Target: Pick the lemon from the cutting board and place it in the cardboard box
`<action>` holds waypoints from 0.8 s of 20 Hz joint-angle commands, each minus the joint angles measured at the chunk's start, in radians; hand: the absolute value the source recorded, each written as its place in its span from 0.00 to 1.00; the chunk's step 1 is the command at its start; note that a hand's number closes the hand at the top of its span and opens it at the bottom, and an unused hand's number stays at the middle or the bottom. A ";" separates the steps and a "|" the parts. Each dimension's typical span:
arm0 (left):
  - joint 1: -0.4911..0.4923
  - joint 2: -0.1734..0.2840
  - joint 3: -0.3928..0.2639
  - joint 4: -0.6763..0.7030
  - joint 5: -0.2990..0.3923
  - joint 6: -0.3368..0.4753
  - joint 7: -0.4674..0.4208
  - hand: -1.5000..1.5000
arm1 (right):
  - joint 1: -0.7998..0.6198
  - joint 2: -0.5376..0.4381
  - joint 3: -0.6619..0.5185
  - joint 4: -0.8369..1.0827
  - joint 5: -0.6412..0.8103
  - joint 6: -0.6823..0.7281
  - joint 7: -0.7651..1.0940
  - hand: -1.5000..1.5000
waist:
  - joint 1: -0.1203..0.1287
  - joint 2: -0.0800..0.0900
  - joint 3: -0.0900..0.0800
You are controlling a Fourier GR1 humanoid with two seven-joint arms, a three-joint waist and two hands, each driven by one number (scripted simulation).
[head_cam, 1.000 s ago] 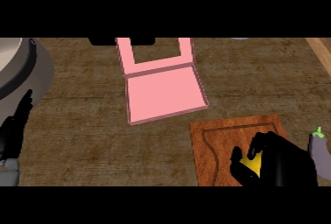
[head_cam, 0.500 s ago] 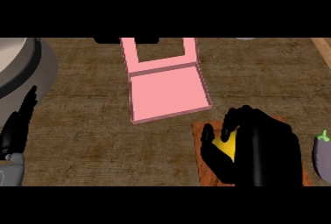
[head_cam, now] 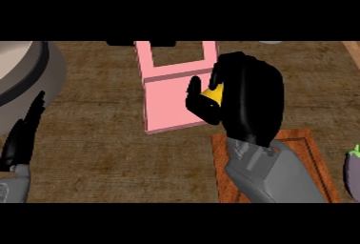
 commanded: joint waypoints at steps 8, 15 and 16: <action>-0.041 -0.037 -0.020 0.035 -0.040 0.043 -0.004 0.50 | -0.351 0.006 -0.241 0.601 -0.217 -0.292 -0.089 1.00 | 0.006 0.007 0.000; -0.069 0.022 0.010 0.054 -0.012 -0.019 -0.016 0.50 | -0.487 0.006 -0.267 1.003 -0.260 -0.501 -0.180 1.00 | 0.020 0.010 0.000; -0.025 0.004 -0.006 -0.027 0.002 -0.034 0.025 0.50 | -0.481 0.005 -0.304 1.063 -0.222 -0.495 -0.208 1.00 | 0.031 0.011 0.000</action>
